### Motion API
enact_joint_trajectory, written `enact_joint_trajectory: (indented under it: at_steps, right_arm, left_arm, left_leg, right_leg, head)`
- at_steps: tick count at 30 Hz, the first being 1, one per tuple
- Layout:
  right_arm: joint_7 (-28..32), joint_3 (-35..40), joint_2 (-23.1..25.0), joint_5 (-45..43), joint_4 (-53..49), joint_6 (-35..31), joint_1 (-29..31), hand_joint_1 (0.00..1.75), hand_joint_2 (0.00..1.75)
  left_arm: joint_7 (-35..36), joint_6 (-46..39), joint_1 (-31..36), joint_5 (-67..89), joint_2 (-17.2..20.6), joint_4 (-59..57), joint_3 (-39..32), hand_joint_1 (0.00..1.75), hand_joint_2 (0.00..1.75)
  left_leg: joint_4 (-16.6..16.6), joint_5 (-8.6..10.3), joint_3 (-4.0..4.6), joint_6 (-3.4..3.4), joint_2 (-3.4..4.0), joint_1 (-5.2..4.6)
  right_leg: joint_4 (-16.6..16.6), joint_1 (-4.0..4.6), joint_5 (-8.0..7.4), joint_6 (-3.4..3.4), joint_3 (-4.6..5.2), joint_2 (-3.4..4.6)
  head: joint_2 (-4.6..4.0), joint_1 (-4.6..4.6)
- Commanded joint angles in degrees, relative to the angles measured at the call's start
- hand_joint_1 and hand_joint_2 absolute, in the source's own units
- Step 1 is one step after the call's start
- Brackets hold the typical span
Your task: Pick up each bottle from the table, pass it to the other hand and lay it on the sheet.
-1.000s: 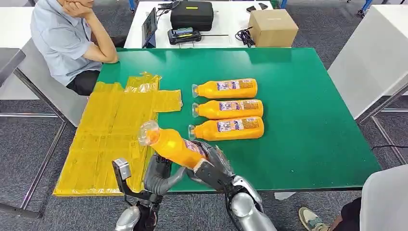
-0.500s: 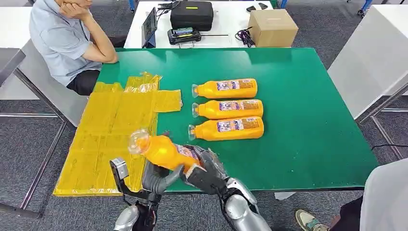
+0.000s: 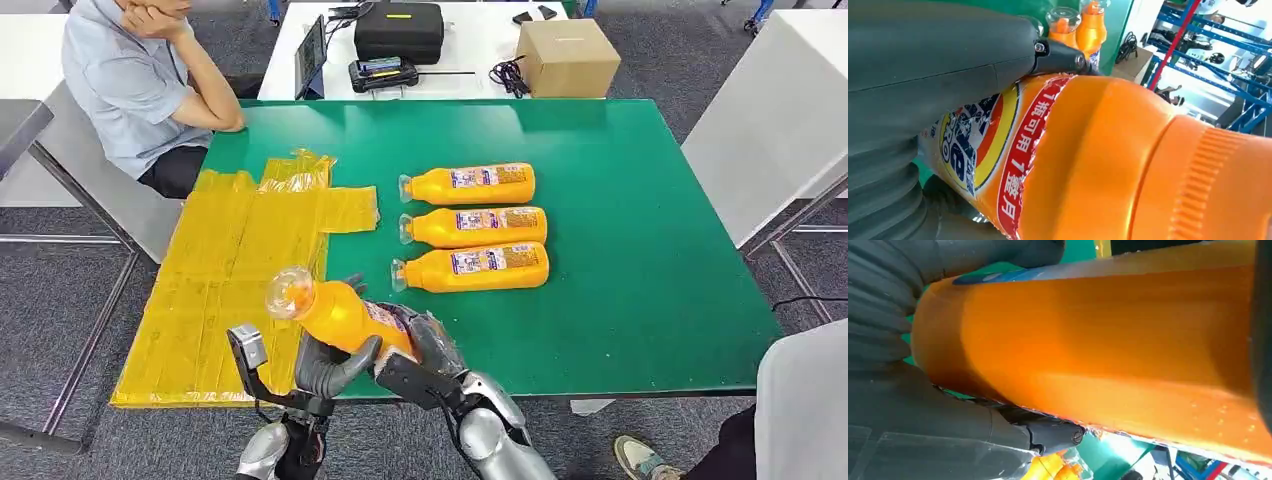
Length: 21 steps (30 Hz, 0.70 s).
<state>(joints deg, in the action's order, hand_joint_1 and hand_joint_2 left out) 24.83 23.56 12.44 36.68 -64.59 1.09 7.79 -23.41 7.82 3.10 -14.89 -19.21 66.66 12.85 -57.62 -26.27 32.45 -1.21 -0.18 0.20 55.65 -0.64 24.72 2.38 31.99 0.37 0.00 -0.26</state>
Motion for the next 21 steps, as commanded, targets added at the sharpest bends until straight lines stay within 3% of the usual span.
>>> enact_joint_trajectory:
  at_steps: [1, 19, 21]
  right_arm:
    - [-1.39, -0.72, -0.13, -1.59, 6.07, 0.89, 1.59, 0.0, 1.75]
    - [-1.63, -6.29, 2.34, -3.49, 7.91, 0.78, 0.62, 0.0, 1.75]
    - [-0.69, -7.82, 2.58, -2.54, 5.0, -1.71, -1.3, 0.0, 1.75]
  left_arm:
    - [-1.34, -2.06, 1.39, 0.96, -0.79, -0.41, -0.41, 1.75, 1.75]
    - [-0.92, -6.96, -1.18, 5.07, -0.79, 7.98, -2.18, 1.75, 1.75]
    - [-0.84, -19.07, -0.74, 23.57, 1.04, 10.36, -0.81, 1.75, 1.75]
  left_leg:
    - [0.01, 0.0, -0.05, 0.03, 0.0, 0.02]
    - [0.01, -0.01, -0.02, 0.03, -0.01, 0.0]
    - [0.02, -0.01, -0.05, 0.04, -0.01, 0.02]
  right_leg:
    - [-0.03, 0.02, 0.0, -0.04, -0.06, -0.02]
    - [-0.01, 0.01, 0.02, -0.04, -0.03, -0.04]
    - [-0.03, 0.02, 0.02, -0.06, -0.07, -0.04]
  head:
    - [0.0, 0.0]
    - [0.0, 0.02]
    - [0.0, 0.0]
